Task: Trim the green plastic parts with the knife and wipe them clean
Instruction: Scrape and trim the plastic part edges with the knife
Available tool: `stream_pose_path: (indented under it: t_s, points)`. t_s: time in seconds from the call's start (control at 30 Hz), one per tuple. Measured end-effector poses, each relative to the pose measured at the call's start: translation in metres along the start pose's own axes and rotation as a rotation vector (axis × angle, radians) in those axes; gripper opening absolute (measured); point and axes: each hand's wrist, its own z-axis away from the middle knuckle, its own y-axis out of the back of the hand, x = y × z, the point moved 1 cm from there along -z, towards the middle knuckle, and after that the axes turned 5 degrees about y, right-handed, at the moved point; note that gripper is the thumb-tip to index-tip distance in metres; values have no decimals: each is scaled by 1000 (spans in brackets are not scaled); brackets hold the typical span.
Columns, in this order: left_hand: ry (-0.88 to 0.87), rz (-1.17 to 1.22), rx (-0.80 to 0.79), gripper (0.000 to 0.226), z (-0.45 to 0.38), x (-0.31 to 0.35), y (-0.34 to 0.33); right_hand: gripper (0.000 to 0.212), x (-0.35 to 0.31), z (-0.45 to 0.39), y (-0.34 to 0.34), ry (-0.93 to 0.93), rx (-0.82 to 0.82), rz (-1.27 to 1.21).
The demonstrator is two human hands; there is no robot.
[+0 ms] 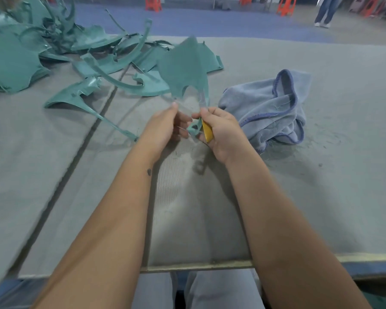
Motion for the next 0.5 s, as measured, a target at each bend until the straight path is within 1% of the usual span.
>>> stream_pose_path:
  t_s: [0.07, 0.1, 0.2, 0.27, 0.33, 0.4, 0.5]
  points:
    - [-79, -218, 34, 53, 1, -1, -2, 18, 3, 1, -4, 30, 8, 75]
    - [-101, -249, 22, 56, 2, -1, -2, 17, 3, 2, -6, 57, 24, 112]
    - [-129, -166, -60, 64, 4, 0, -3, 16, 4, 4, -5, 222, 110, 272]
    - [-145, -137, -63, 62, 3, 1, -5, 17, 3, 5, -5, 301, 131, 399]
    - [-132, -78, -43, 58, 3, 1, -7, 14, 6, 6, -6, 339, 106, 492]
    - [-114, 32, -5, 56, 4, 1, -9, 10, 9, 6, -8, 364, 83, 568]
    - [-206, 134, 80, 45, 5, 2, -6, 10, 12, 4, -7, 381, 80, 578]
